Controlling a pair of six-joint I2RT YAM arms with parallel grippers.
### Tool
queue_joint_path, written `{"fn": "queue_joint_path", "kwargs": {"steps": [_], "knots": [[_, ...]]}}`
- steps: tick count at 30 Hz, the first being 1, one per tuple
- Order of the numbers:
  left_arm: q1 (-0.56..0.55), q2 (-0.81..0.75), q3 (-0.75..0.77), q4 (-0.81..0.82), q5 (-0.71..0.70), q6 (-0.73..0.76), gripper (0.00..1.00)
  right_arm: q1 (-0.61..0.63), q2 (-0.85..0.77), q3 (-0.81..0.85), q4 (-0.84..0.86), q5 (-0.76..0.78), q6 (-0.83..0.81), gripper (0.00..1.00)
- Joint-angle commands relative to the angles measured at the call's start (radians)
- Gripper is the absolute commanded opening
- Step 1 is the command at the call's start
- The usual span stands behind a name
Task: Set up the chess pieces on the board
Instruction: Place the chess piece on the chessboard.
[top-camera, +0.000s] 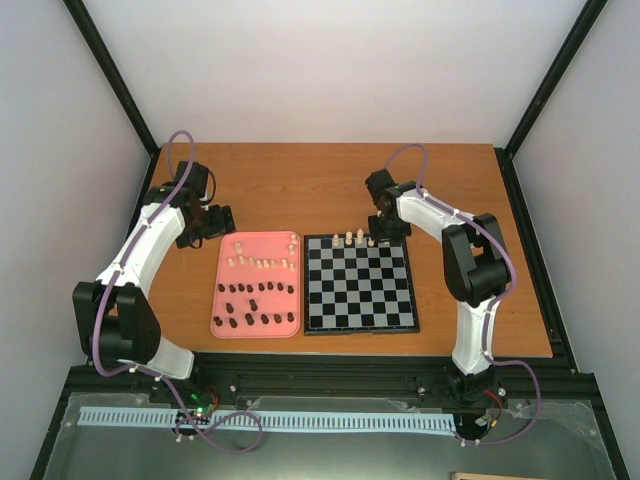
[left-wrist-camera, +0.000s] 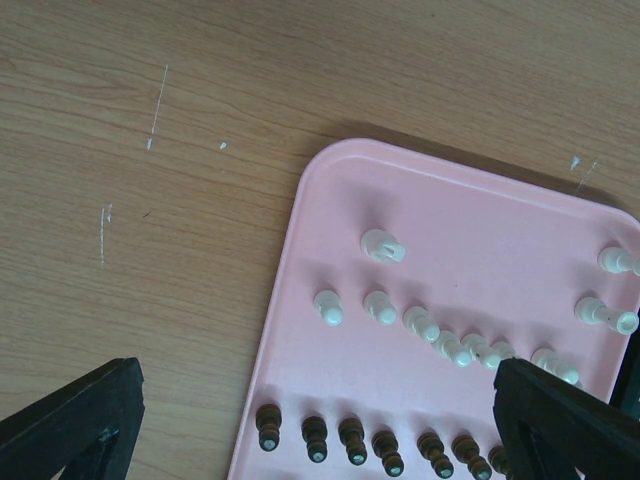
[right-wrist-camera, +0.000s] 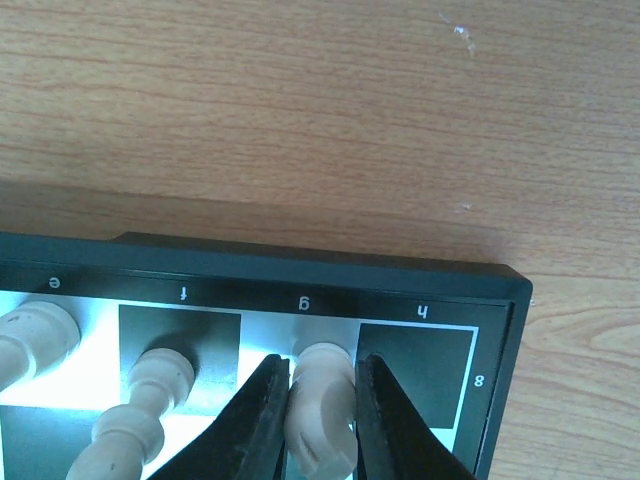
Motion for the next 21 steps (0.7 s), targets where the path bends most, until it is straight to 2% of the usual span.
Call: {"fn": "queue_joint_path", "kwargs": {"steps": [1,21], "knots": [[0.01,-0.021,0.02,0.003,0.003,0.016,0.97,-0.012,0.025,0.006,0.023,-0.012,-0.008,0.03],[0.011,0.011,0.039,0.012,0.006,0.019,0.97,-0.012,0.026,-0.007,0.006,-0.053,0.006,0.03]]}}
